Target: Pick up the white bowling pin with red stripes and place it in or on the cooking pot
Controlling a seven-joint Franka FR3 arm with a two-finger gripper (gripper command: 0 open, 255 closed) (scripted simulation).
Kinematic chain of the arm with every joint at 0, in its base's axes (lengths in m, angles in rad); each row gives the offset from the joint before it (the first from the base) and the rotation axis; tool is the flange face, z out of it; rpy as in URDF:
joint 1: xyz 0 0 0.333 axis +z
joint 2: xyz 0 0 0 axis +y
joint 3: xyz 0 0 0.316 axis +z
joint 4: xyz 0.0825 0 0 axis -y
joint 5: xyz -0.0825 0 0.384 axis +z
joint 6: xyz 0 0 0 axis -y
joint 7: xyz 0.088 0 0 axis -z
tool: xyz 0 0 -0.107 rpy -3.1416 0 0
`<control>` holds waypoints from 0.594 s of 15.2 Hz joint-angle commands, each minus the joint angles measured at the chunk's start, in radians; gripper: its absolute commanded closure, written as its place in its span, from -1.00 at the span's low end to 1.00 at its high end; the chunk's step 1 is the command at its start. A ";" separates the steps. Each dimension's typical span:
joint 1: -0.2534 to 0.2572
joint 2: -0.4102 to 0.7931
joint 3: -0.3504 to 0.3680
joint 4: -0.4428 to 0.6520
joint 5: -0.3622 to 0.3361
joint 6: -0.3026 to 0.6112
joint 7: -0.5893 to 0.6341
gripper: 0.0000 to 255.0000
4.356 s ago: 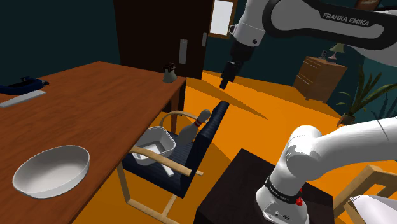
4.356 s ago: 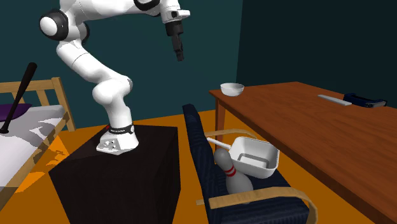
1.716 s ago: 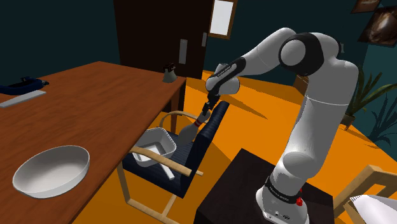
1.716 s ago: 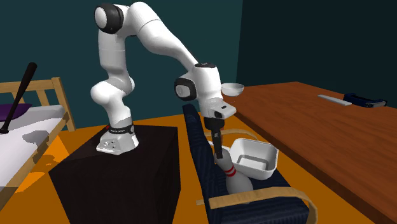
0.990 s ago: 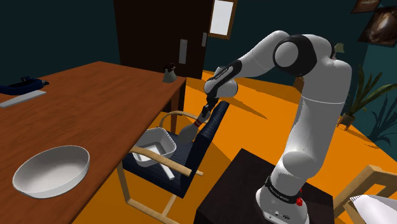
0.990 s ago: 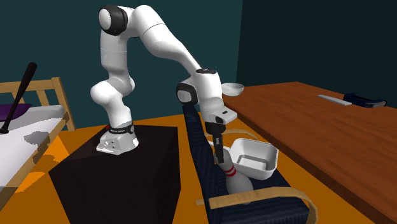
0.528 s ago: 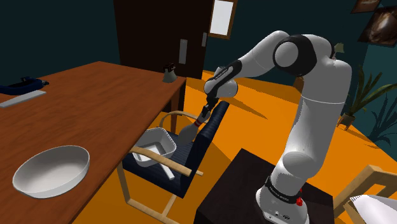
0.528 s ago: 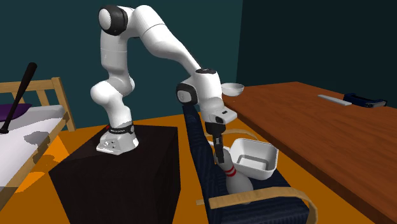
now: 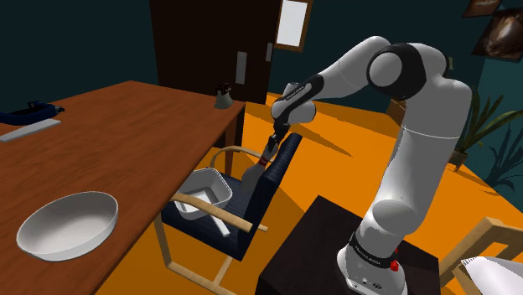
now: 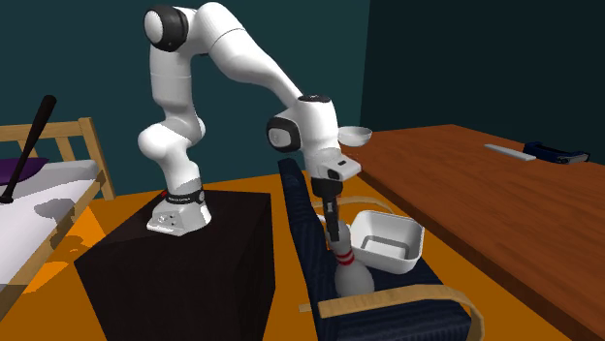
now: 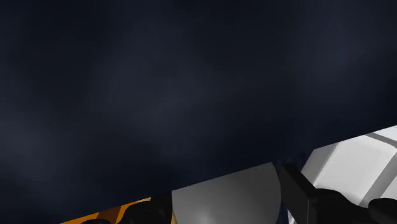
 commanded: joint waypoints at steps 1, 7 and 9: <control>0.001 -0.020 -0.005 0.006 -0.015 -0.025 0.011 1.00; 0.006 -0.076 -0.012 0.030 -0.053 -0.100 0.041 1.00; 0.006 -0.093 -0.013 0.040 -0.064 -0.126 0.049 1.00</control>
